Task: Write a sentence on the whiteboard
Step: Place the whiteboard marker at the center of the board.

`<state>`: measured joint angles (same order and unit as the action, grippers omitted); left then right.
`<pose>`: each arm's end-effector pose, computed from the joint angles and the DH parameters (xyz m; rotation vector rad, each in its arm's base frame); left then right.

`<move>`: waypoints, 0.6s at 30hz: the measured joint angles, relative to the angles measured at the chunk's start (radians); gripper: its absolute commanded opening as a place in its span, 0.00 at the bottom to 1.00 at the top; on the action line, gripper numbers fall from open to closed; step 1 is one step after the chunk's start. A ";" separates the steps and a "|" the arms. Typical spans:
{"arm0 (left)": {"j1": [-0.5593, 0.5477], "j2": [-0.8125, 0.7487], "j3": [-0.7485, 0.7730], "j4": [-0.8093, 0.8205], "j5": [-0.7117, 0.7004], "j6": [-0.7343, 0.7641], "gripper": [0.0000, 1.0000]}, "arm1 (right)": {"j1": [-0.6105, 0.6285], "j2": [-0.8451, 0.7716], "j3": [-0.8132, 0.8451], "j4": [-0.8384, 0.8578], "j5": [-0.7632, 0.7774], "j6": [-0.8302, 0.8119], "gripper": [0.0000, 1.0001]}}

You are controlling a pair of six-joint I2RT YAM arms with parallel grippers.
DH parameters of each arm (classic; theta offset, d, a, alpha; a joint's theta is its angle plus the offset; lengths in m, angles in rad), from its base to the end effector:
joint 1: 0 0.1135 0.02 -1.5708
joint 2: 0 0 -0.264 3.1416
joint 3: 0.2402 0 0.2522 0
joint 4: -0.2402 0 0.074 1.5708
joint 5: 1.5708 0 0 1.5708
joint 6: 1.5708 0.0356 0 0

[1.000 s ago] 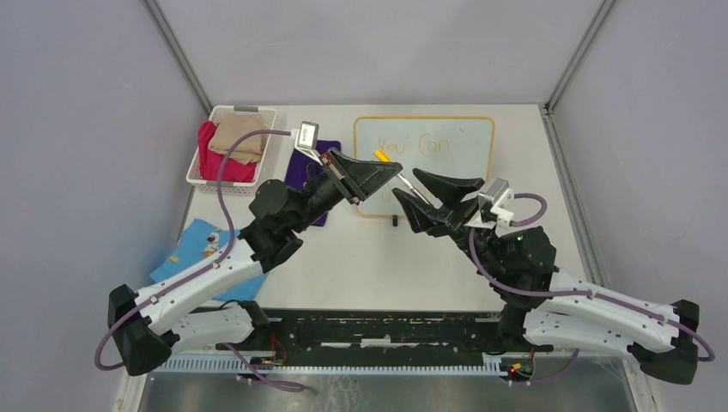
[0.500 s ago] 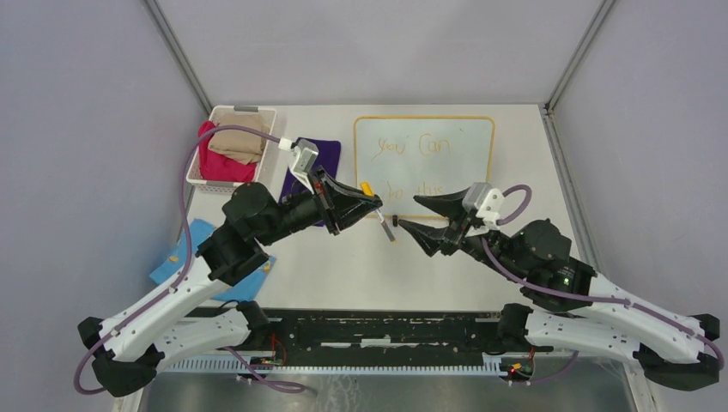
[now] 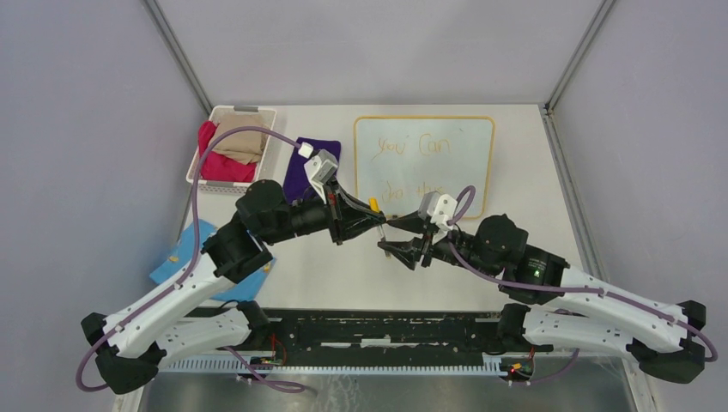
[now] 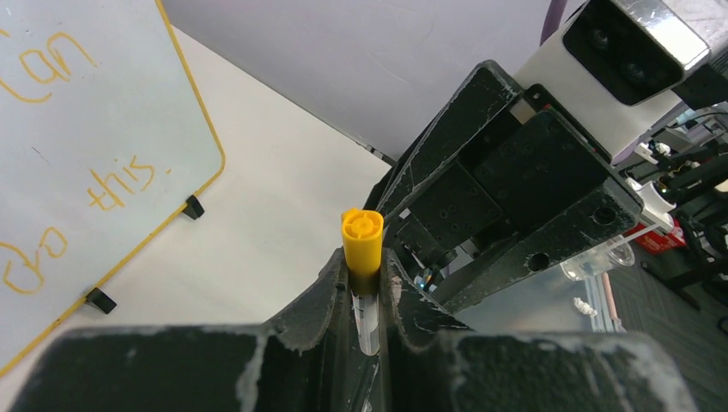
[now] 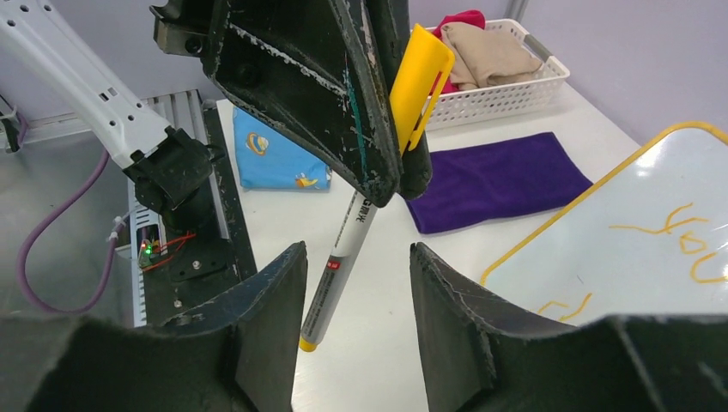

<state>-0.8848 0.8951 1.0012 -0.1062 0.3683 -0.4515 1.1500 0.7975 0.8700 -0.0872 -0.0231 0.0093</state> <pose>0.1163 -0.1624 0.4051 0.6775 1.5988 -1.3071 0.0749 0.1693 0.3784 -0.9138 1.3895 0.9136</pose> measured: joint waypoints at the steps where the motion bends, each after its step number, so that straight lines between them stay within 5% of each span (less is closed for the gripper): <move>1: 0.000 0.000 -0.001 0.000 0.004 0.001 0.02 | 0.000 0.006 -0.002 0.003 0.001 0.005 0.48; 18: 0.000 0.010 -0.033 0.011 0.008 0.001 0.02 | 0.000 0.051 -0.046 0.101 0.004 0.069 0.24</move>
<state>-0.8848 0.9051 0.9684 -0.0948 0.3767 -0.4503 1.1500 0.8486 0.8242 0.0139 -0.0189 0.0780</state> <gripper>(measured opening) 0.195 0.320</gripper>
